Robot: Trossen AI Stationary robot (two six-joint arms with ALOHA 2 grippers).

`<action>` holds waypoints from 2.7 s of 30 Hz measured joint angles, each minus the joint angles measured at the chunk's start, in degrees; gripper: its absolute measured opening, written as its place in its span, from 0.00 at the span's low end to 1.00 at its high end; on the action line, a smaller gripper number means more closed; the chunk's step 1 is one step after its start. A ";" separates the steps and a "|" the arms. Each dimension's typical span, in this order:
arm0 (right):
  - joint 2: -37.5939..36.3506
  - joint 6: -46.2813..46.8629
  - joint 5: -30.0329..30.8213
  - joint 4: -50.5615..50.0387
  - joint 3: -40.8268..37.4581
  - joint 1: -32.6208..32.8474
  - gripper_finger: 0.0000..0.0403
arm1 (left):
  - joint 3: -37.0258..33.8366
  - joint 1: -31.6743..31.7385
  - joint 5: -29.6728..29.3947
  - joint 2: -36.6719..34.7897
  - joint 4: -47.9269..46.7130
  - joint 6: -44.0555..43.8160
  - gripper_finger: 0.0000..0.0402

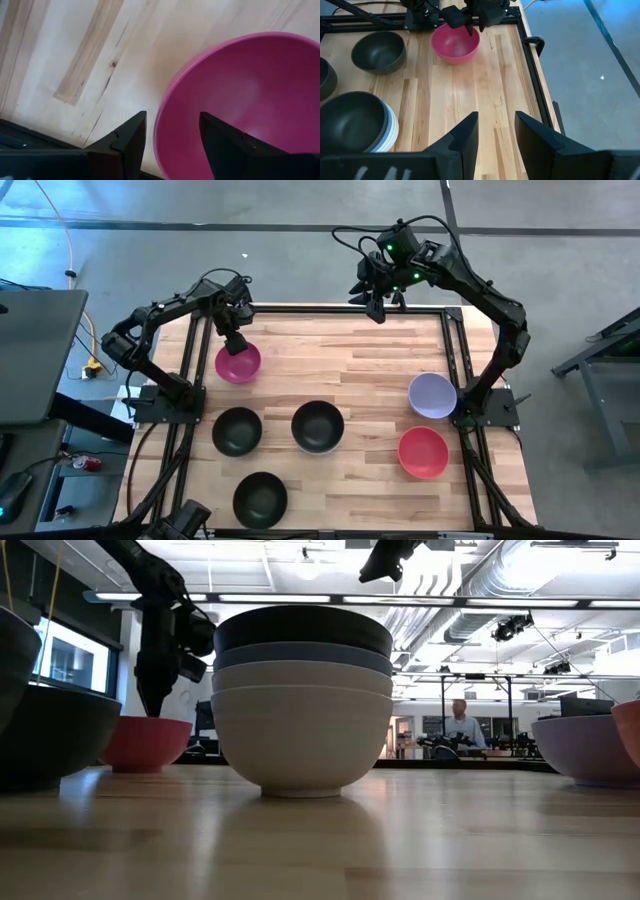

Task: Nest bowls inside each other
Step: Stack the pink bowl on top of the black bowl

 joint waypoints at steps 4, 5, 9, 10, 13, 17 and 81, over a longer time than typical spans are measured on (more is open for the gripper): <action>0.00 -0.01 0.00 0.00 0.00 0.00 0.30 | 0.00 -0.71 -0.11 0.00 -0.08 0.11 0.42; 0.00 -0.01 0.00 -0.02 0.00 0.00 0.30 | 0.00 -0.85 -0.13 0.00 -0.08 0.08 0.42; 0.00 0.13 0.00 -0.05 0.00 0.04 0.30 | 0.00 -0.85 -0.15 0.00 -0.09 -0.10 0.39; 0.00 0.13 0.00 -0.20 0.00 0.04 0.30 | 0.00 -0.85 -0.13 0.07 -0.09 -0.35 0.38; 0.00 0.15 -0.02 -0.82 0.00 0.04 0.30 | 0.02 -0.85 -0.15 0.95 -0.09 -0.78 0.35; 0.02 0.15 -0.02 -1.66 0.00 0.04 0.30 | 0.02 -0.85 -0.28 2.55 -0.06 -0.94 0.33; 0.27 -0.41 3.84 0.28 -0.06 -16.37 0.30 | 39.81 -26.91 7.19 5.80 -20.87 -11.05 0.00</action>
